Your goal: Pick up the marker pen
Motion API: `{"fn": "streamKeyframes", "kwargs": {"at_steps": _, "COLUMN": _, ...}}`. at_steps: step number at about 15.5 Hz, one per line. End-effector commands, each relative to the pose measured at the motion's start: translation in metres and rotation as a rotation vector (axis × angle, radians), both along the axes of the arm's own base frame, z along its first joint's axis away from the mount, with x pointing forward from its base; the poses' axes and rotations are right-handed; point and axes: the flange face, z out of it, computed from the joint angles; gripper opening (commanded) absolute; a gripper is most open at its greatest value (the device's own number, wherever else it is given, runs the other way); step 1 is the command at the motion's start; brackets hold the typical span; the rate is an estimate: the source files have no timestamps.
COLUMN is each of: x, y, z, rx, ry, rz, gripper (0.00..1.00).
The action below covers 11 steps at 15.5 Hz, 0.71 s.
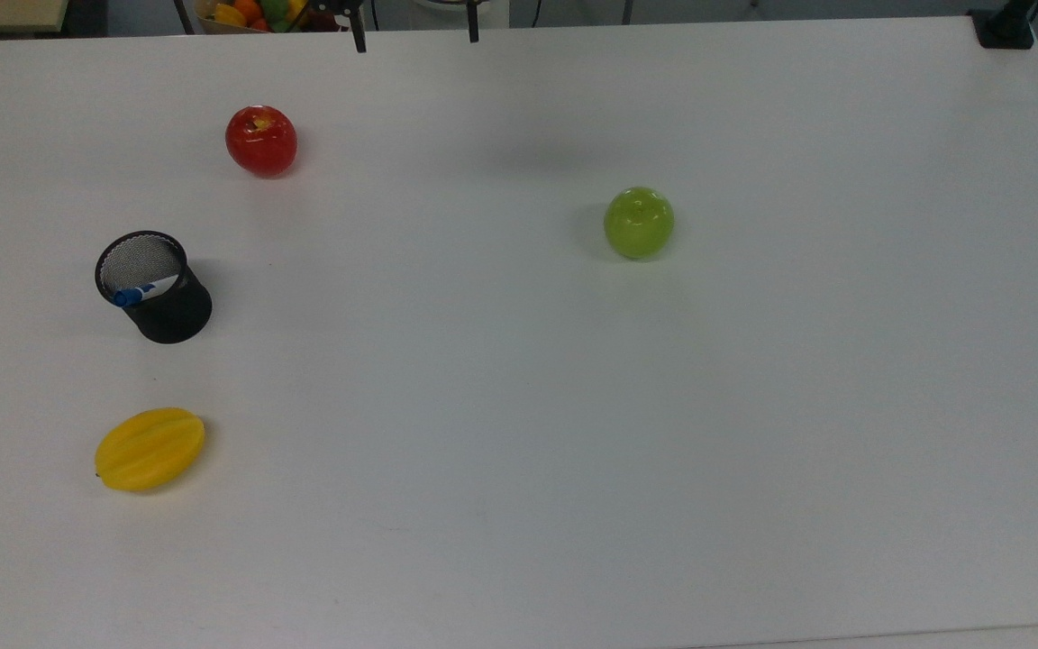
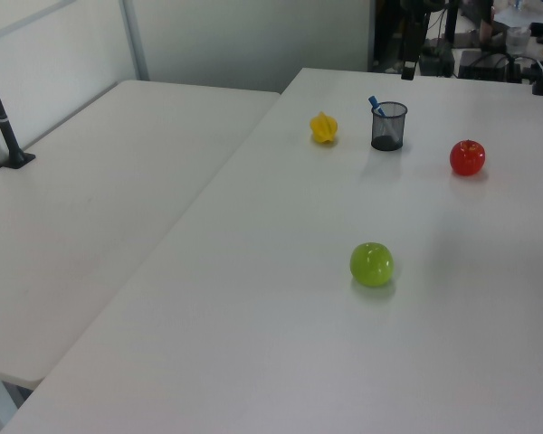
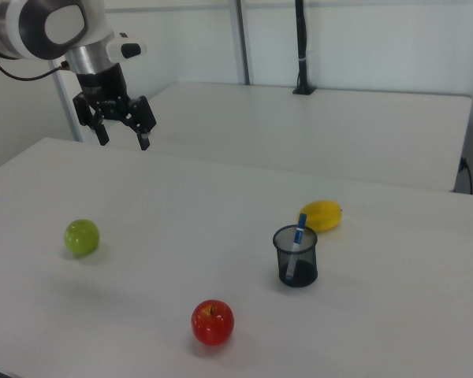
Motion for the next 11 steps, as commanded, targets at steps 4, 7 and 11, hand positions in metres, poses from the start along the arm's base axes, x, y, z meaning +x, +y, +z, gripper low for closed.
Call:
{"fn": "streamKeyframes", "kwargs": {"at_steps": 4, "x": -0.0124, "y": 0.0066, "z": 0.0037, "rx": 0.02, "ry": 0.018, "rz": 0.015, "gripper": 1.0}}
{"fn": "streamKeyframes", "kwargs": {"at_steps": 7, "x": -0.0126, "y": 0.0057, "z": 0.0047, "rx": 0.02, "ry": 0.015, "rz": 0.014, "gripper": 1.0}}
{"fn": "streamKeyframes", "kwargs": {"at_steps": 11, "x": -0.0125, "y": 0.004, "z": 0.0047, "rx": 0.02, "ry": 0.015, "rz": 0.012, "gripper": 1.0}}
